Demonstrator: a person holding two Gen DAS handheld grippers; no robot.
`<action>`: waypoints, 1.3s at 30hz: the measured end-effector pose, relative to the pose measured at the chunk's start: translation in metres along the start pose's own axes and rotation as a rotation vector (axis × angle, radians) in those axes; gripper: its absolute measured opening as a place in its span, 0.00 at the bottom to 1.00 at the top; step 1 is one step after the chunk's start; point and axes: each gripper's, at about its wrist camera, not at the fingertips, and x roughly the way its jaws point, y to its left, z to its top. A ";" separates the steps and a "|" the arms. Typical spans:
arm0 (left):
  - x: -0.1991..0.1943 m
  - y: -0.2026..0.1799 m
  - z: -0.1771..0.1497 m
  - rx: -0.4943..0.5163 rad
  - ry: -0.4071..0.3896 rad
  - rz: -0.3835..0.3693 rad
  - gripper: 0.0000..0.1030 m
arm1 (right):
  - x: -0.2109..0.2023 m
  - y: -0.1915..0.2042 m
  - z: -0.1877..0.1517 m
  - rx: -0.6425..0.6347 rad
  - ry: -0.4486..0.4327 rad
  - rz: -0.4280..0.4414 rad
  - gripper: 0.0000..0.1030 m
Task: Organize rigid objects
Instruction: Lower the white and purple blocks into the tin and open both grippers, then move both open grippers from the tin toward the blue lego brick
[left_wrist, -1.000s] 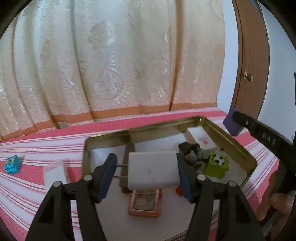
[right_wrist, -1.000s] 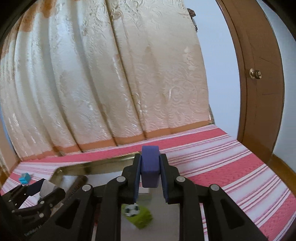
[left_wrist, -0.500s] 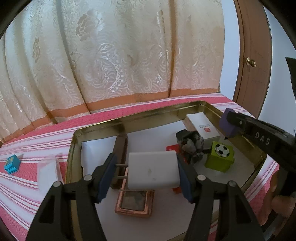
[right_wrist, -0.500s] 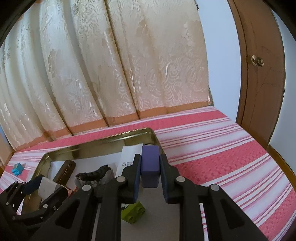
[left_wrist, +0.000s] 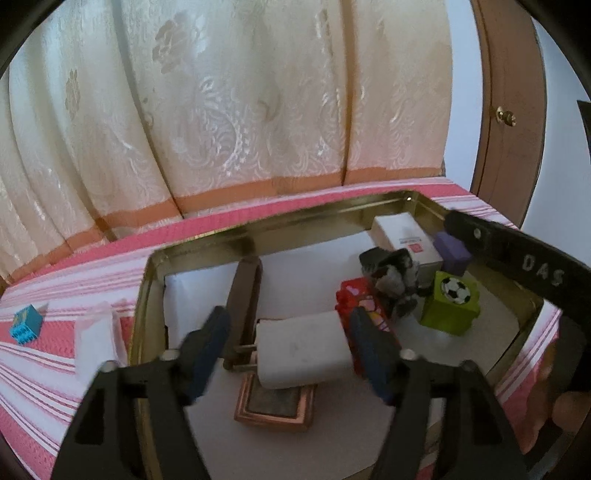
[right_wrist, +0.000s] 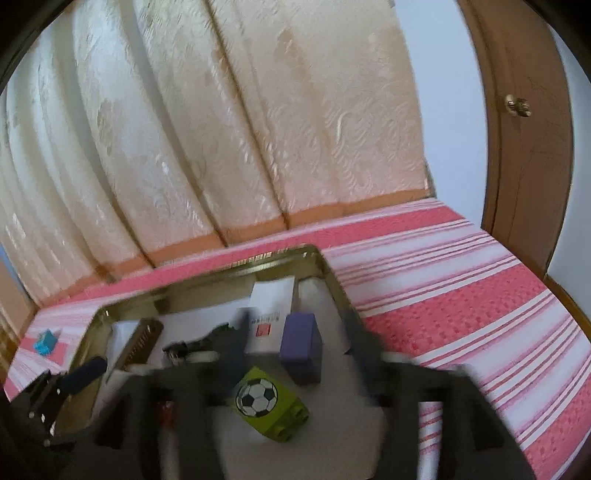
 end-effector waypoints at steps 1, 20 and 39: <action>-0.003 -0.001 0.000 0.003 -0.013 0.002 0.94 | -0.005 -0.002 0.000 0.013 -0.032 -0.003 0.82; -0.034 0.026 -0.006 -0.036 -0.165 0.061 1.00 | -0.038 -0.013 0.000 0.093 -0.259 -0.016 0.82; -0.052 0.052 -0.017 -0.036 -0.275 0.131 1.00 | -0.072 0.018 -0.022 0.033 -0.402 -0.157 0.82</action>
